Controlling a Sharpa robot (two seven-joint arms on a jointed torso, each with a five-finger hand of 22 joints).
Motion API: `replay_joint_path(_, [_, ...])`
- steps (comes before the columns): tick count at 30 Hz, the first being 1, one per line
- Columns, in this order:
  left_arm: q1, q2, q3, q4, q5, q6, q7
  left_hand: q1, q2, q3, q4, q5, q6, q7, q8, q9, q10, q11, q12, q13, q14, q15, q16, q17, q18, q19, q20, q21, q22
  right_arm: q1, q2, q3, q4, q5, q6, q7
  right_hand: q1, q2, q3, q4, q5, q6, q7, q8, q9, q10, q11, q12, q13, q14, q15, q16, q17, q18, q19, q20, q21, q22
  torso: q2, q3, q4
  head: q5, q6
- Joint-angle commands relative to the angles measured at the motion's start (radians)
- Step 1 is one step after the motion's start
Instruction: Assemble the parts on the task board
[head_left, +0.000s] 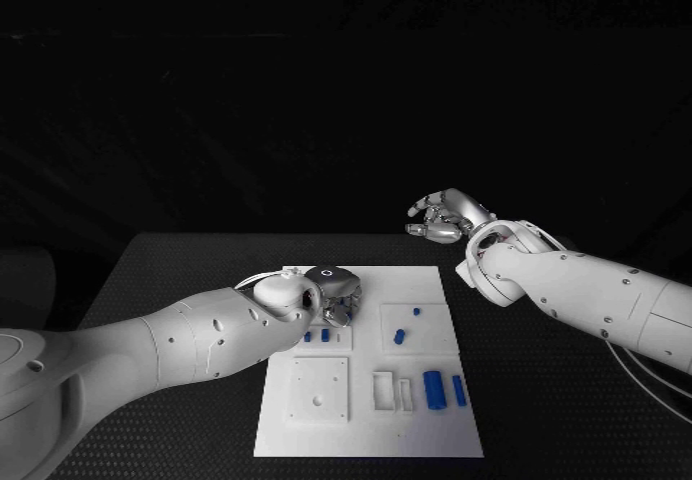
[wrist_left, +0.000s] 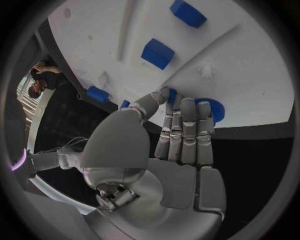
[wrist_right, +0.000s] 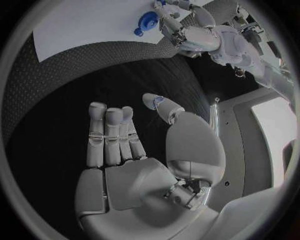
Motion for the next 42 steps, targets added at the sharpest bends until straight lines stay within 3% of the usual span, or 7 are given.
replay_joint_path(1, [-0.005,0.001,-0.016,-0.006,-0.022,-0.001,-0.002,0.011,0.013,0.002,-0.008,0.005,0.009,-0.001,0.008,-0.001,0.011,0.0,-0.001,0.001,0.011,0.0,0.001,0.001,0.013,0.008,-0.026,0.004,0.015,0.0,0.001,0.0,0.002,-0.001,0.01,0.009,-0.002,0.012,-0.001,0.001,0.007,-0.002,0.008,0.004,0.001,-0.005,0.0,0.006,-0.002,-0.006,0.001,0.004,-0.001,0.052,0.006,0.0,-0.004,0.019,0.0,-0.0003,-0.0006,0.002,0.001])
replay_joint_path(23, [-0.007,-0.042,-0.015,0.047,-0.007,-0.074,0.022,-0.003,0.025,0.0,-0.008,0.013,0.048,-0.015,0.026,-0.005,0.056,-0.017,-0.003,0.011,0.057,-0.017,-0.007,0.0,0.013,0.045,-0.041,0.004,0.014,0.0,-0.002,0.0,0.003,-0.001,0.009,0.01,-0.002,0.012,-0.001,0.0,0.007,-0.002,0.008,0.004,0.001,-0.005,0.0,0.007,-0.003,-0.006,0.0,0.005,-0.002,0.052,0.006,0.0,-0.004,0.019,0.0,0.0,-0.0005,0.0,0.0])
replay_joint_path(30, [-0.007,-0.07,0.011,0.084,0.021,-0.095,0.026,-0.003,0.024,0.001,-0.009,0.014,0.051,-0.016,0.027,-0.005,0.059,-0.018,-0.004,0.011,0.059,-0.018,-0.008,0.0,0.013,0.049,-0.043,0.004,0.014,0.0,-0.003,0.0,0.003,-0.001,0.009,0.01,-0.002,0.012,-0.001,0.0,0.008,-0.001,0.008,0.005,0.001,-0.005,0.0,0.008,-0.003,-0.006,0.0,0.005,-0.002,0.052,0.006,0.0,-0.004,0.019,0.0,0.0001,0.0005,0.001,0.002])
replay_joint_path(34, [-0.007,-0.084,0.04,0.105,0.03,-0.1,0.027,-0.003,0.024,0.001,-0.009,0.014,0.052,-0.017,0.027,-0.006,0.06,-0.018,-0.005,0.011,0.06,-0.018,-0.008,0.0,0.013,0.05,-0.043,0.004,0.014,0.0,-0.004,0.0,0.003,-0.001,0.01,0.01,-0.002,0.012,-0.001,0.0,0.008,-0.001,0.008,0.005,0.001,-0.005,0.0,0.008,-0.004,-0.006,0.0,0.005,-0.002,0.052,0.006,-0.001,-0.004,0.019,-0.001,-0.0004,0.0006,0.002,0.003])
replay_joint_path(37, [-0.007,-0.098,0.054,0.12,0.038,-0.095,0.025,-0.003,0.023,0.002,-0.009,0.014,0.053,-0.017,0.027,-0.006,0.061,-0.019,-0.005,0.012,0.061,-0.019,-0.008,0.0,0.013,0.051,-0.043,0.005,0.014,0.0,-0.005,0.0,0.004,-0.001,0.01,0.009,-0.002,0.012,-0.001,0.0,0.008,-0.001,0.008,0.005,0.001,-0.005,0.0,0.008,-0.004,-0.006,0.0,0.005,-0.002,0.052,0.006,-0.001,-0.004,0.019,-0.001,-0.0008,0.0002,0.002,0.003])
replay_joint_path(42, [-0.006,-0.139,0.064,0.157,0.05,-0.08,0.016,-0.004,0.023,0.002,-0.009,0.014,0.053,-0.017,0.027,-0.006,0.062,-0.019,-0.005,0.012,0.063,-0.019,-0.008,0.0,0.013,0.052,-0.044,0.005,0.014,0.0,-0.007,0.0,0.004,-0.001,0.011,0.009,-0.002,0.012,-0.001,0.0,0.008,-0.001,0.008,0.005,0.001,-0.005,0.0,0.008,-0.004,-0.006,0.0,0.005,-0.002,0.052,0.007,-0.001,-0.004,0.019,-0.002,-0.0001,0.0019,0.003,0.004])
